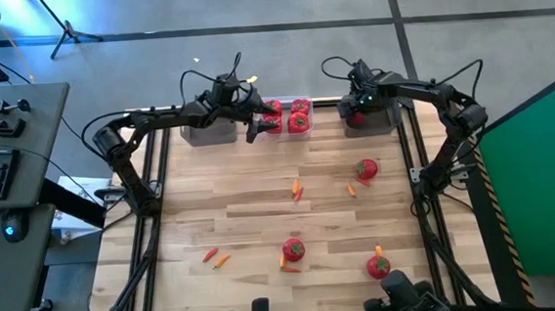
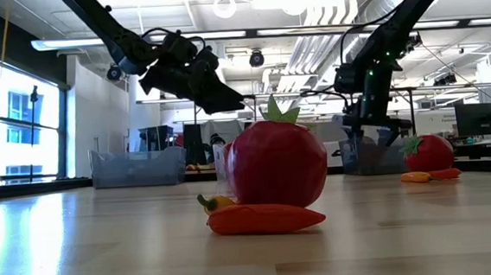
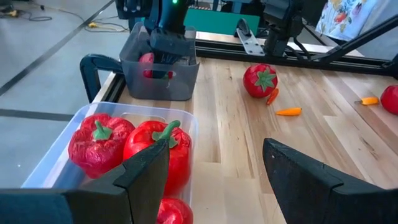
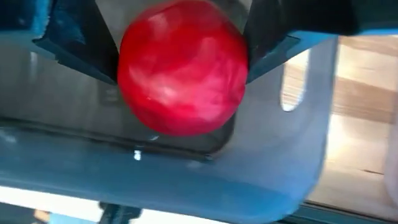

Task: Sort produce into baskets
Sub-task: Put the red tomato into the right black bin

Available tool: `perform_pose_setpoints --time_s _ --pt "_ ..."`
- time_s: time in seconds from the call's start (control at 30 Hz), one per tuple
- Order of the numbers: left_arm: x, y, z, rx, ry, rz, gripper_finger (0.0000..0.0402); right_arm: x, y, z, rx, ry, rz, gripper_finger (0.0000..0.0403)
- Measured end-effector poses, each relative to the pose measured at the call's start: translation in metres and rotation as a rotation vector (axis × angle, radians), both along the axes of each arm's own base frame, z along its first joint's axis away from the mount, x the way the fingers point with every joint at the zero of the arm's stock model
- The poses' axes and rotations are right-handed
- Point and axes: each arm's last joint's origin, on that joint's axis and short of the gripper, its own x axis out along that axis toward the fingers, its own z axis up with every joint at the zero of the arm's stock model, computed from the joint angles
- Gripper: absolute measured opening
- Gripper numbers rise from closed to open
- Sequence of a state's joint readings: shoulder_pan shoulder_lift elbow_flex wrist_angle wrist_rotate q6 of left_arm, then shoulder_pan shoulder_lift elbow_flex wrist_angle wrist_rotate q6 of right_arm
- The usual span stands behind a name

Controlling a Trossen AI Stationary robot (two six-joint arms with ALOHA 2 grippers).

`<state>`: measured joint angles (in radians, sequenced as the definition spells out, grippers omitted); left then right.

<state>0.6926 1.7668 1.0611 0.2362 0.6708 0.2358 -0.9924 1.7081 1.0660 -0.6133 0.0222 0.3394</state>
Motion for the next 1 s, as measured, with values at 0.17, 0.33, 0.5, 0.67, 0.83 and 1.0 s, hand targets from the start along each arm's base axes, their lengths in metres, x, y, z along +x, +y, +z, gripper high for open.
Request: perform_pose_setpoints --time_s 0.17,0.33,0.5,0.67,0.83,1.0 --pt "0.000 0.000 0.000 0.002 0.002 0.003 0.0245 -0.001 -0.002 0.008 -0.016 0.079 0.038 0.0322" --pt "0.001 -0.001 0.000 -0.023 0.004 0.008 0.0245 0.000 -0.003 0.014 -0.007 0.091 0.054 0.0322" --pt "0.005 -0.007 0.000 -0.016 0.005 -0.009 0.0245 0.002 0.000 0.014 -0.011 0.112 0.043 0.0318" --pt "0.009 -0.013 0.000 0.006 0.006 -0.031 0.0245 0.009 -0.001 0.016 -0.063 0.102 0.058 0.0291" --pt "0.010 -0.014 0.000 0.009 0.011 -0.023 0.0245 0.019 -0.001 0.018 -0.106 0.047 0.108 0.0273" --pt "0.010 -0.014 0.000 0.016 0.006 -0.021 0.0245 0.026 -0.002 0.028 -0.126 0.053 0.166 0.0278"
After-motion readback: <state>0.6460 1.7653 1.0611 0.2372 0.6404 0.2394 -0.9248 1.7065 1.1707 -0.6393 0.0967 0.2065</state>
